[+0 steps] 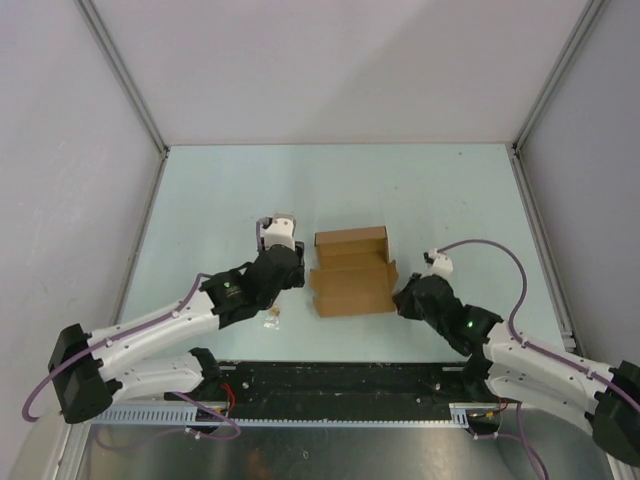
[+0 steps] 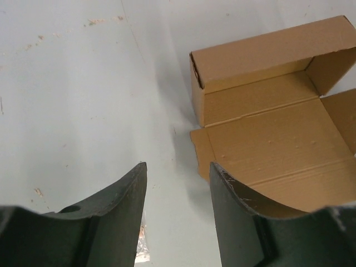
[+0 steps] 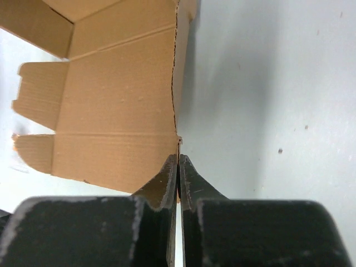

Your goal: Fold the paper box

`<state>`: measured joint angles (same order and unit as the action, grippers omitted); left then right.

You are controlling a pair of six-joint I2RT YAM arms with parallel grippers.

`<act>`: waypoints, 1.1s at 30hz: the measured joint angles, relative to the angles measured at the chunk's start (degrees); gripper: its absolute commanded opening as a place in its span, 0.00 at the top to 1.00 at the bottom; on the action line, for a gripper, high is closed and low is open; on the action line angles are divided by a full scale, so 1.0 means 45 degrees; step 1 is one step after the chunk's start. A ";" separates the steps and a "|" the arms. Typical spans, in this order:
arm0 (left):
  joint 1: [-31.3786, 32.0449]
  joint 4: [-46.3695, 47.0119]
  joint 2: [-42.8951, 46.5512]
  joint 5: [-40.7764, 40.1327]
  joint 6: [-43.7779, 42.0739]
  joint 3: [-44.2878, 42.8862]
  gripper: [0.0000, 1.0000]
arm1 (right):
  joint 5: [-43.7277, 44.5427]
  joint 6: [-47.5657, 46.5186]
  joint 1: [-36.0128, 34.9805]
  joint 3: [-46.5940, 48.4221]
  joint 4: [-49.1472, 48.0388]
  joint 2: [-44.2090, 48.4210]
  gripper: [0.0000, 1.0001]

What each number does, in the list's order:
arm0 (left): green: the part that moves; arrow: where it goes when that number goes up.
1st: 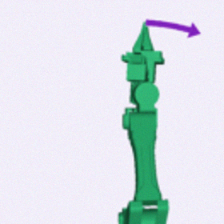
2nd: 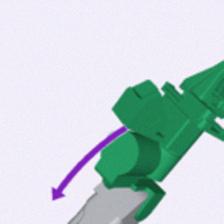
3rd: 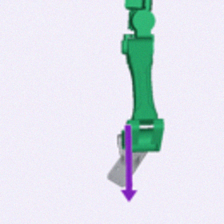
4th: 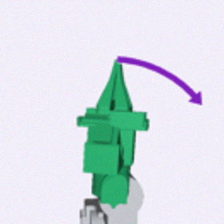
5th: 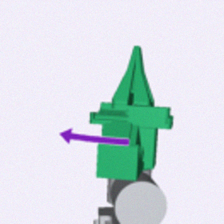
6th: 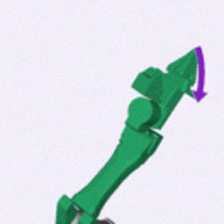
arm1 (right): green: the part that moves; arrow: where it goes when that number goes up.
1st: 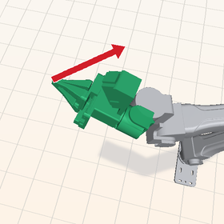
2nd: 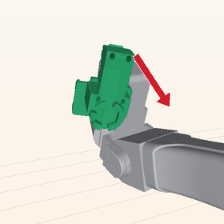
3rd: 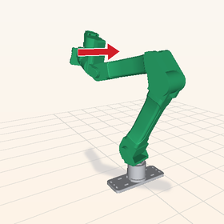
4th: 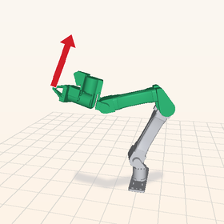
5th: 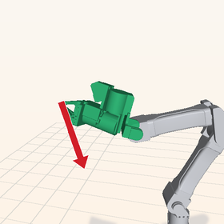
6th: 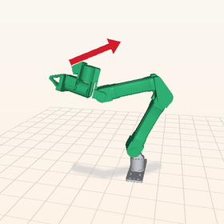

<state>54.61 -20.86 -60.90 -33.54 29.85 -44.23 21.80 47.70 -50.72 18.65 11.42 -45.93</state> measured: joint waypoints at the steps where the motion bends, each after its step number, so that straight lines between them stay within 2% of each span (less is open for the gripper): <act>1: -0.0068 0.0000 0.0126 0.0073 -0.0034 0.0000 0.46 | -0.0423 -0.0253 0.0476 0.0253 0.0131 -0.0010 0.98; 5: -0.0257 0.0015 0.0627 0.0248 -0.0233 0.0000 0.46 | -0.3060 -0.1564 0.2997 0.1559 0.0743 -0.0325 0.98; 9: -0.0457 0.0039 0.1035 0.0505 -0.0515 0.0000 0.46 | -0.5343 -0.2705 0.4561 0.2992 0.1817 -0.1506 0.95; 15: -0.0636 0.0039 0.1224 0.0889 -0.0913 -0.0005 0.45 | -0.7907 -0.4269 0.5338 0.5387 0.3886 -0.3968 0.96; 22: -0.0908 0.0019 0.1224 0.1287 -0.1389 -0.0189 0.46 | -1.0244 -0.5620 0.6722 0.6368 0.5736 -0.4653 0.95; 26: -0.1107 0.0024 0.1175 0.1540 -0.1651 -0.0520 0.46 | -1.1069 -0.6635 0.7635 0.7771 0.7150 -0.5236 0.95; 33: -0.1336 0.0024 0.0767 0.2093 -0.1894 -0.1107 0.46 | -1.1720 -0.8213 0.7825 1.0346 0.8952 -0.7189 1.00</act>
<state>48.60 -20.75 -57.45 -24.12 21.32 -49.21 -30.94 10.74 -15.51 65.21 51.70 -78.28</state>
